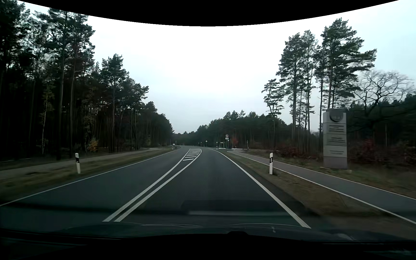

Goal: Follow the waypoints while adhering to traffic rules and regulations

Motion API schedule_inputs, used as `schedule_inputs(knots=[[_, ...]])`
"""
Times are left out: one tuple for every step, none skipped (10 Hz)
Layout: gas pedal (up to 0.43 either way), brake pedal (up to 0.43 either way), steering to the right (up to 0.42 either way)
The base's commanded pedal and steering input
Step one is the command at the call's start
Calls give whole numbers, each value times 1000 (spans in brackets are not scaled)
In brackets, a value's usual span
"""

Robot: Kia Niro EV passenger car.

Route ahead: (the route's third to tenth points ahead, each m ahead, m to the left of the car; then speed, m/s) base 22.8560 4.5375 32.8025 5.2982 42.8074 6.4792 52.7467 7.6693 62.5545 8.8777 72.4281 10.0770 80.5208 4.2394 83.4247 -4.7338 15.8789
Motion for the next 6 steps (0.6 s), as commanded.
schedule_inputs(knots=[[0,73,-8],[0,79,-8],[0,79,-8],[0,79,-8],[0,85,-8],[0,85,-8]])
